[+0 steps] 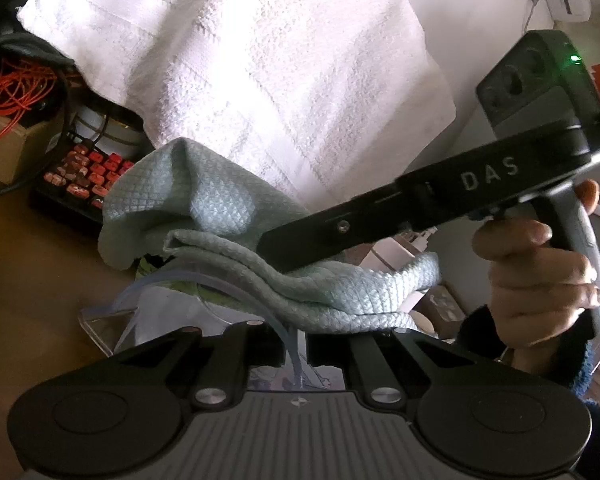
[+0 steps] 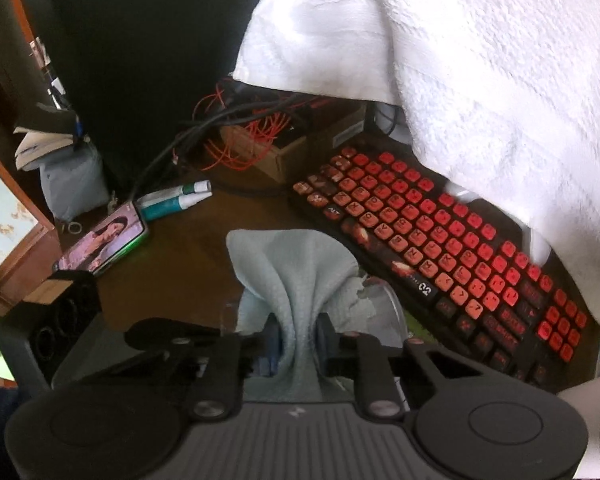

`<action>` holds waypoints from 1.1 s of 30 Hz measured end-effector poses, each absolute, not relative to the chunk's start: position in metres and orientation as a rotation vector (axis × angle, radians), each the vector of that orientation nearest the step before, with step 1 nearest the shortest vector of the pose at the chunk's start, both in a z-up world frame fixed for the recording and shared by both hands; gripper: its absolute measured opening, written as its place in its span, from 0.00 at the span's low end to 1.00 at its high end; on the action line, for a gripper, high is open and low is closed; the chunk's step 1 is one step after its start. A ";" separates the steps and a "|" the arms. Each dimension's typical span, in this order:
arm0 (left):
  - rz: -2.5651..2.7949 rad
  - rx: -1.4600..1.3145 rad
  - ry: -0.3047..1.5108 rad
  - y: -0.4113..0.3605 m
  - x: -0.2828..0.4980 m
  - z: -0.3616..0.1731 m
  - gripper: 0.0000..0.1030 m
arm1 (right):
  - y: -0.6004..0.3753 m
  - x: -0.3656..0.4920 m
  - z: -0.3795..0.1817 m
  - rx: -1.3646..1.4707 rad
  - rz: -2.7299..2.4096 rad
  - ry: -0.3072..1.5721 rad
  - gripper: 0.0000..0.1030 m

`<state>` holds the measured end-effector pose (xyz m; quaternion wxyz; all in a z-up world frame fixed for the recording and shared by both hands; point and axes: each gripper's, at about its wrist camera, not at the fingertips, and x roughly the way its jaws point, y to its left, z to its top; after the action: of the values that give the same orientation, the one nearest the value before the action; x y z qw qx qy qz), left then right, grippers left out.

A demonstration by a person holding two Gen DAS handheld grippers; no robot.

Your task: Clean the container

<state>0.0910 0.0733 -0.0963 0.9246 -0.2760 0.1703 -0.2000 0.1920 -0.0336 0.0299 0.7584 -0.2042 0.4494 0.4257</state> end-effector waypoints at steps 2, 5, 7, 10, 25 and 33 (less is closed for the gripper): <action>-0.412 -0.566 0.350 0.073 0.091 -0.096 0.07 | -0.035 0.195 0.029 -0.436 0.929 0.984 0.16; -0.412 -0.567 0.350 0.073 0.090 -0.096 0.07 | -0.036 0.201 0.029 -0.432 0.904 0.979 0.16; -0.412 -0.568 0.350 0.073 0.090 -0.096 0.07 | -0.038 0.207 0.028 -0.426 0.875 0.977 0.16; -0.412 -0.569 0.349 0.073 0.090 -0.096 0.07 | -0.042 0.219 0.028 -0.413 0.824 0.974 0.16; -0.410 -0.576 0.345 0.074 0.091 -0.097 0.07 | -0.042 0.220 0.026 -0.411 0.833 0.973 0.16; -0.408 -0.575 0.344 0.074 0.091 -0.097 0.07 | -0.029 0.189 0.029 -0.444 0.997 0.972 0.16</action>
<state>0.0909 0.0742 -0.0971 0.9240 -0.2801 0.1677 -0.1989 0.1894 -0.0293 0.0291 0.7445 -0.2030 0.4440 0.4554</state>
